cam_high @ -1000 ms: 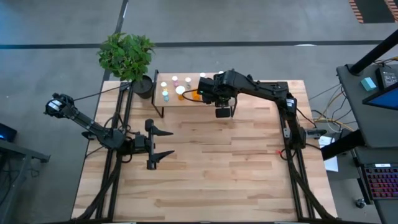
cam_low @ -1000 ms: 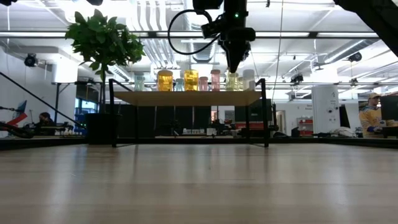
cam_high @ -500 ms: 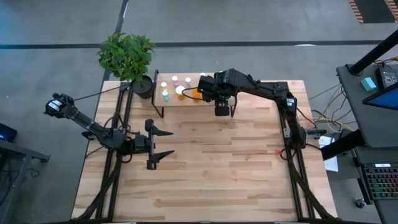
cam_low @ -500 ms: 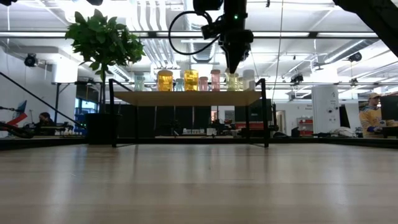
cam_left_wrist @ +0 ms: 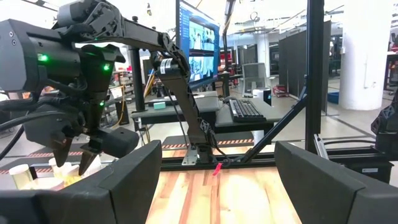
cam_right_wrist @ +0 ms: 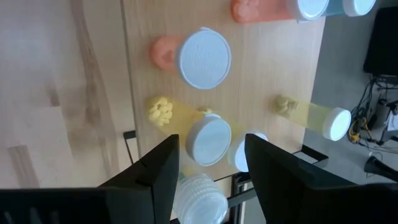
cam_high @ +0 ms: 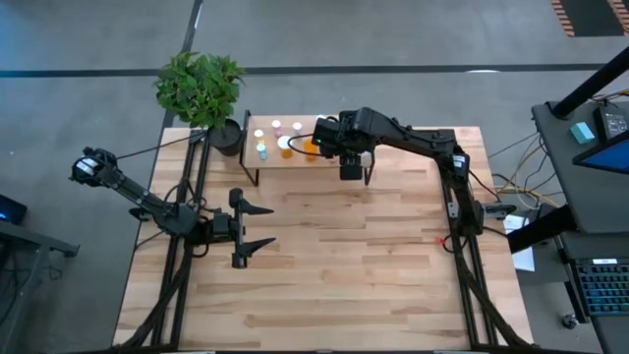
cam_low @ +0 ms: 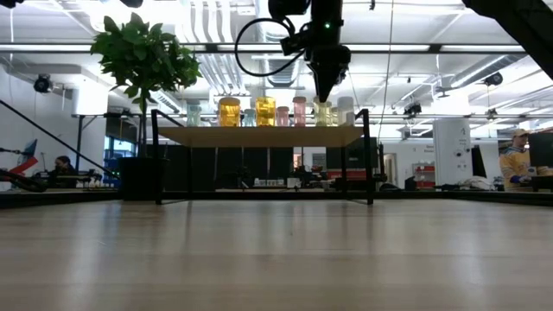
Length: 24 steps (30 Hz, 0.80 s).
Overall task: Pick and place medicine bottles onto shelf by color
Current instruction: Put the yellow pill bottle on the shelf
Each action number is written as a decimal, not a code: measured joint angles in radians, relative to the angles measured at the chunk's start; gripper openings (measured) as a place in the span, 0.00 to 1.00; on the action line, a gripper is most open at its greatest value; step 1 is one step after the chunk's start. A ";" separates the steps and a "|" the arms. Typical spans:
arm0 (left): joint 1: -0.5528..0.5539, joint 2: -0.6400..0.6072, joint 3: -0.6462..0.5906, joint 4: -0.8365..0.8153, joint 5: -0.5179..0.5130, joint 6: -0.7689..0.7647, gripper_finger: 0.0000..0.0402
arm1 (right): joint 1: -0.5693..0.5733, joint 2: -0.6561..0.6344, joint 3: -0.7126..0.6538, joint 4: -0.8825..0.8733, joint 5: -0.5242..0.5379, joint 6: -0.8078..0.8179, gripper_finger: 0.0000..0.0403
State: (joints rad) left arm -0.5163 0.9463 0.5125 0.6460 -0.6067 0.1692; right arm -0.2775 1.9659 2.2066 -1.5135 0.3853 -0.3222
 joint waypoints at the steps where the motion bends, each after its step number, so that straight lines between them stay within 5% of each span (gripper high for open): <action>1: 0.000 0.000 0.000 0.000 0.000 0.000 0.73 | 0.000 0.000 0.000 0.000 0.000 0.000 0.43; 24: 0.000 0.000 0.000 0.000 0.000 0.000 0.73 | 0.031 -0.015 -0.001 -0.019 0.000 0.051 0.43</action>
State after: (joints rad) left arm -0.5166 0.9463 0.5125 0.6460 -0.6067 0.1692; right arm -0.2468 1.9505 2.2055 -1.5327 0.3855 -0.2708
